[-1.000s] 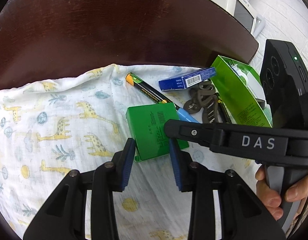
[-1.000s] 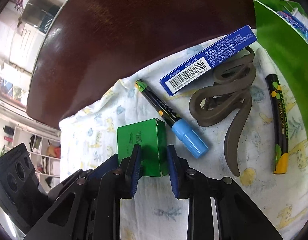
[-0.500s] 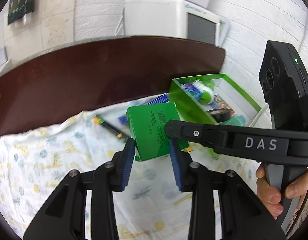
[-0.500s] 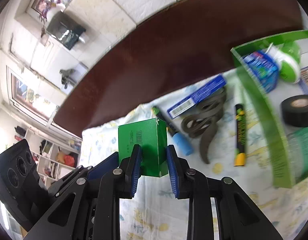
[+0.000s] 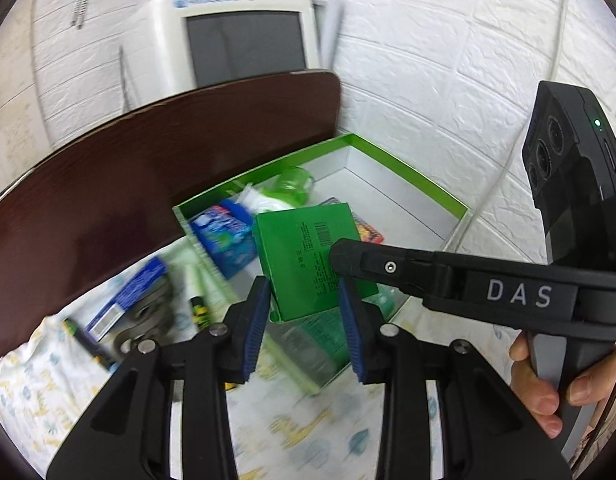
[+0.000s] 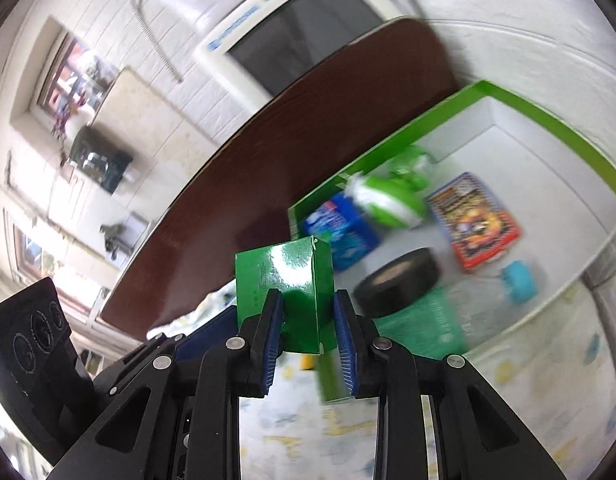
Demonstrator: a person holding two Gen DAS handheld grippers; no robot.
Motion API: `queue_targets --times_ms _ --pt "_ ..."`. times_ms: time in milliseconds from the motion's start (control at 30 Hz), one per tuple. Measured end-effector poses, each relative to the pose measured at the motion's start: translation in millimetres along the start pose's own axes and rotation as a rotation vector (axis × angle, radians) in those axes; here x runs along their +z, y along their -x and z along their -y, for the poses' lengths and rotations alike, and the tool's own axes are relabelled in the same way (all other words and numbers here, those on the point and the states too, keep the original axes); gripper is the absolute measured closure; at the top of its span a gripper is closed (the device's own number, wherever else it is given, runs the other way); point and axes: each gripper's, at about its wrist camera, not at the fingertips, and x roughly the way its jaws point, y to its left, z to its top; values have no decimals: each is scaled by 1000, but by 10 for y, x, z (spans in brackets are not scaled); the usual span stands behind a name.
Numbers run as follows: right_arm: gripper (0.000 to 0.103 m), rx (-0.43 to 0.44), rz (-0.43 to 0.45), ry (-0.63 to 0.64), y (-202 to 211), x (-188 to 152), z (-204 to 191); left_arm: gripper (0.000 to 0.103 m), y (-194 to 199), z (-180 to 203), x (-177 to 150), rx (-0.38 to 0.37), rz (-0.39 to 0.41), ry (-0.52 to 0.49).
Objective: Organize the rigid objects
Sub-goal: 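Lift the green square box into the green box and open the right gripper, then move the right gripper toward the blue-capped marker on the cloth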
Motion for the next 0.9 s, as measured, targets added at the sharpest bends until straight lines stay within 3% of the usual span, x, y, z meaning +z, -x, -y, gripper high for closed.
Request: queue_targets --times_ms 200,433,533,700,900 --pt "74 -26 15 -64 45 174 432 71 -305 188 146 -10 -43 -21" --pt "74 -58 24 -69 -77 255 550 65 -461 121 187 33 -70 1" --pt "74 -110 65 -41 -33 226 498 66 -379 42 128 57 -60 3" --pt "74 -109 74 -23 -9 193 379 63 -139 -198 -5 106 -29 19" --pt "74 -70 47 73 -89 59 -46 60 148 -842 -225 216 -5 182"
